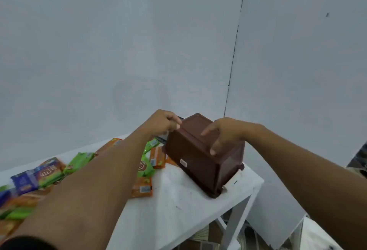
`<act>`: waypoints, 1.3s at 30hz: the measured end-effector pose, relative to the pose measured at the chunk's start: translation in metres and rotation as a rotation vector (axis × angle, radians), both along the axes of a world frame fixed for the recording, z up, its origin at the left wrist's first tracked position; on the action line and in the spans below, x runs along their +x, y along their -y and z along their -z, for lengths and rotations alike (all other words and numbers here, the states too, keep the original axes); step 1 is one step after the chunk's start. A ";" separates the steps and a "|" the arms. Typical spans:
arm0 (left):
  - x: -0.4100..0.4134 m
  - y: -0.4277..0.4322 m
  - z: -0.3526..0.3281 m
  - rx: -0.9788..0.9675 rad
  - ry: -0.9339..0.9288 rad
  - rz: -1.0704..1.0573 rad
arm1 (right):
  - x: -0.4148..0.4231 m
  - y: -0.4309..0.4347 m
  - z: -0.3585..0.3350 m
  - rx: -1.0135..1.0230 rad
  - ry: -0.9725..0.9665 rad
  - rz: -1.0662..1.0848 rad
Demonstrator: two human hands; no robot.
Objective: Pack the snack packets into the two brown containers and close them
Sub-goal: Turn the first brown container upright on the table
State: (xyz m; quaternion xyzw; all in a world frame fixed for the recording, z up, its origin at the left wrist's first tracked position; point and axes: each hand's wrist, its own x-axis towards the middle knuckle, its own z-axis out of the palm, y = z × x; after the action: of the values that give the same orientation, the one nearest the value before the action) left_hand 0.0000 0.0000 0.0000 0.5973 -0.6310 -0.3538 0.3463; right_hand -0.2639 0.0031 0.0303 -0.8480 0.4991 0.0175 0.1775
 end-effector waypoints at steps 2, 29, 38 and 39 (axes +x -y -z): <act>-0.008 0.006 0.002 -0.009 0.031 -0.058 | -0.018 -0.002 0.001 -0.050 -0.156 -0.065; 0.010 -0.017 -0.029 0.067 -0.162 -0.199 | -0.082 0.035 0.014 -0.216 0.598 -0.017; 0.064 -0.065 -0.053 0.009 -0.239 -0.294 | -0.035 0.047 -0.009 0.123 1.055 0.172; 0.069 -0.072 -0.054 0.000 -0.276 -0.290 | -0.027 0.047 -0.008 0.142 1.036 0.186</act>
State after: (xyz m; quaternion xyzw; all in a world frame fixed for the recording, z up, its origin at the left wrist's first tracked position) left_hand 0.0692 0.0718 0.0543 0.6276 -0.4850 -0.3789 0.4768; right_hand -0.2913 -0.0441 0.0387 -0.6836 0.4168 -0.3859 0.4584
